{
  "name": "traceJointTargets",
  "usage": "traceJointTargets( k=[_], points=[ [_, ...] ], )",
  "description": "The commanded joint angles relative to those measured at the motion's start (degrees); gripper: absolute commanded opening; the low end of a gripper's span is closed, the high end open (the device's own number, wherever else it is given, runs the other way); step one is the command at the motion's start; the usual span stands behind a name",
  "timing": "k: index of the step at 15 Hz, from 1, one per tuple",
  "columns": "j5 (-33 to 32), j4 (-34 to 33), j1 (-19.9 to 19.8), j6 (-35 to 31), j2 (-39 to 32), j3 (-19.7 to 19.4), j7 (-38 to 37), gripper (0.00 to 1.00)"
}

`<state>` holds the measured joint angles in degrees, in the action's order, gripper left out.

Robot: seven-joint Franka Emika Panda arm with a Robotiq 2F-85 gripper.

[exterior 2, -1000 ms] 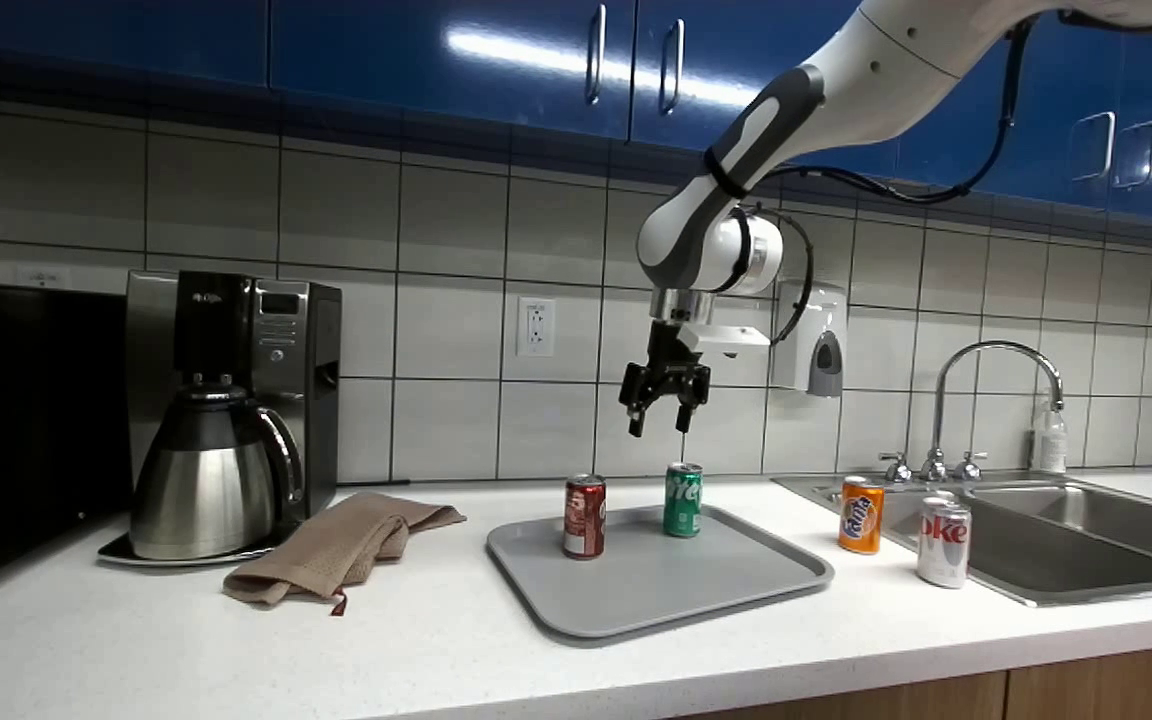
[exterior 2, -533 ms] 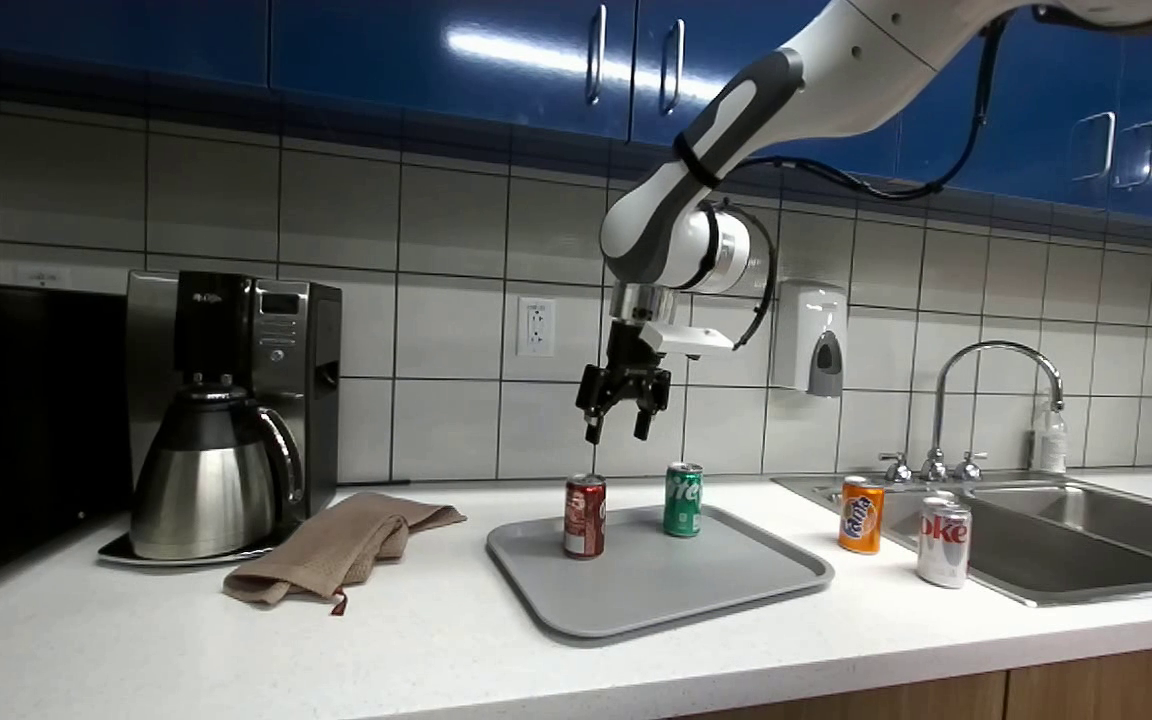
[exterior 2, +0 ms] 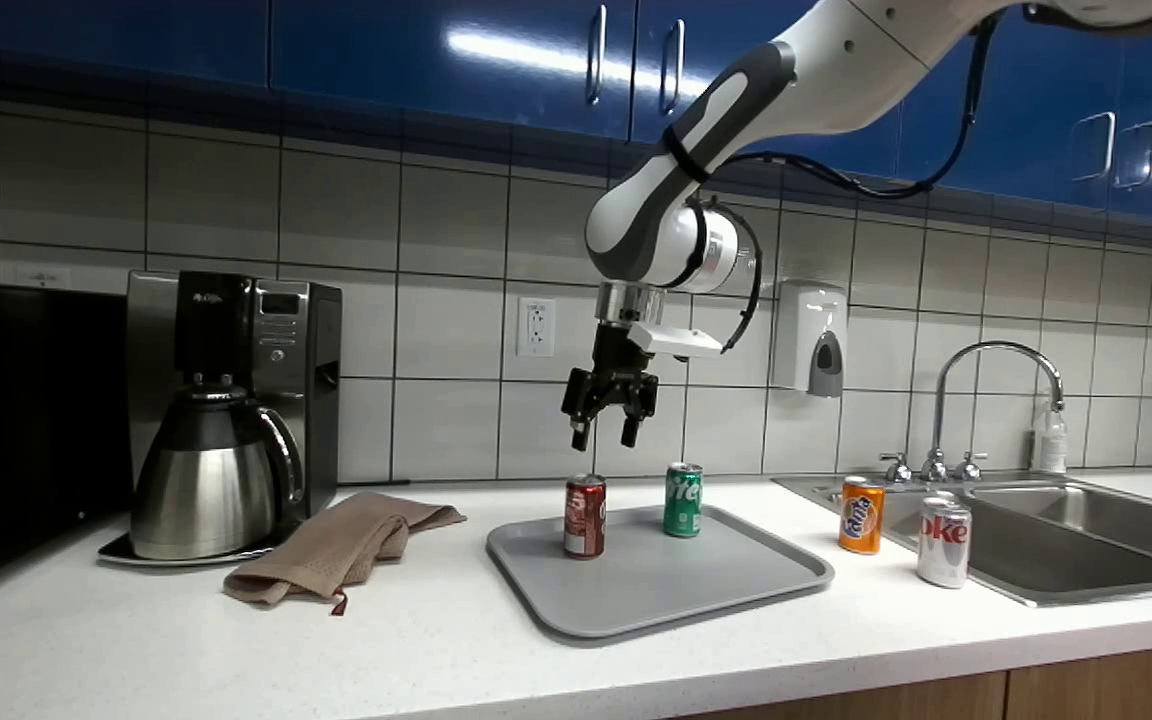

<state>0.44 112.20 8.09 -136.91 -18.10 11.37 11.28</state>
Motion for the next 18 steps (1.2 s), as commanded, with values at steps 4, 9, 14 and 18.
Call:
traceJointTargets(
  k=[4, 9, 14, 18],
  points=[
    [-0.05, -0.22, 0.26, 0.23, -0.43, -0.18, 0.39, 1.0],
    [0.02, -0.46, 0.24, -0.33, -1.72, -0.05, 0.68, 1.0],
    [-1.57, -1.79, 1.02, -0.05, -3.82, -0.65, -0.85, 1.0],
    [-2.83, -2.73, 1.7, -0.03, -5.23, -1.07, -1.79, 1.0]
  ],
)
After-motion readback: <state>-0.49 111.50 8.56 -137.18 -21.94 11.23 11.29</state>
